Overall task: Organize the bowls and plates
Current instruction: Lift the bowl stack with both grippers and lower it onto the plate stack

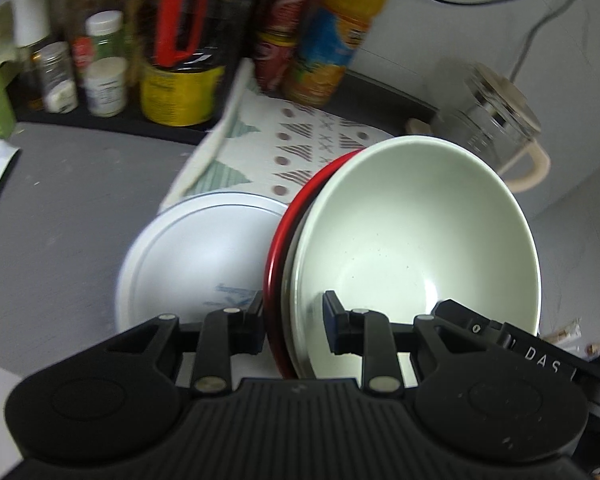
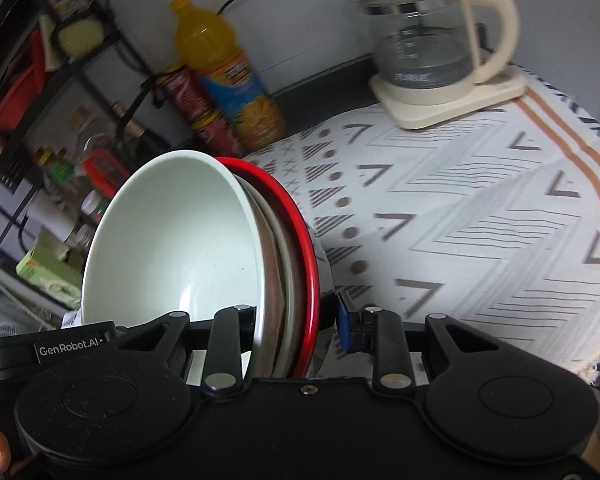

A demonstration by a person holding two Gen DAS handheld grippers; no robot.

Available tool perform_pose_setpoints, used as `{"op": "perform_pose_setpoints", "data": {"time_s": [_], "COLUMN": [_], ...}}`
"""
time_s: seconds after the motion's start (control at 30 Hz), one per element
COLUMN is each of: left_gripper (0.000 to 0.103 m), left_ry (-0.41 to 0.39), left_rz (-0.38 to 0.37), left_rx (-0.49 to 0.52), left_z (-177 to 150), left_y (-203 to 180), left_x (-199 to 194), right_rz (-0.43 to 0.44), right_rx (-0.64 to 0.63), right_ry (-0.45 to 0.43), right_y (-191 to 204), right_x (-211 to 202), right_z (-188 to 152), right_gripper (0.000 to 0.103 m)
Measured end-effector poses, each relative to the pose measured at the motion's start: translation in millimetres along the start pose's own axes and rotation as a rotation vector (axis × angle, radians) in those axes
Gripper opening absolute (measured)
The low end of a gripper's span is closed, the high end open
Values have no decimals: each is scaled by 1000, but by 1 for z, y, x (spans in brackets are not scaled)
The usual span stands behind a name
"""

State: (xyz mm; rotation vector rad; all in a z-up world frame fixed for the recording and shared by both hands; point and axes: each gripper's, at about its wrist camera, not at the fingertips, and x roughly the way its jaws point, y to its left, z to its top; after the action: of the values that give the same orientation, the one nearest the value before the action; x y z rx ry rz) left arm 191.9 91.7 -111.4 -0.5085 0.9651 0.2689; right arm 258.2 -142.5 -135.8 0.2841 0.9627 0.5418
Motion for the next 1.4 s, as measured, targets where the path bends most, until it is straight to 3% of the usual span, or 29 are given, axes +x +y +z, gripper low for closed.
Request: {"op": "perform_pose_setpoints", "data": {"time_s": [0.53,1.17,1.27,1.4], "left_gripper": [27,27,28,30], "left_ry": [15,34,40,58], "left_rz": [78,91,94,110], "left_rx": [-127,-119,-113,-139], "left_z": [2,13,14,13], "left_y": [62,76,74,74], "left_x": [0,22,23,26], "right_rz": [48,31,33,62], "right_rx": [-103,-86,-75,-66], "right_ry": [118,183,194,200], "right_y": [52,56,55,55], "right_x": [46,78,80,79], "right_z": [-11,-12,-13,-14], "right_gripper": [28,29,32,44]}}
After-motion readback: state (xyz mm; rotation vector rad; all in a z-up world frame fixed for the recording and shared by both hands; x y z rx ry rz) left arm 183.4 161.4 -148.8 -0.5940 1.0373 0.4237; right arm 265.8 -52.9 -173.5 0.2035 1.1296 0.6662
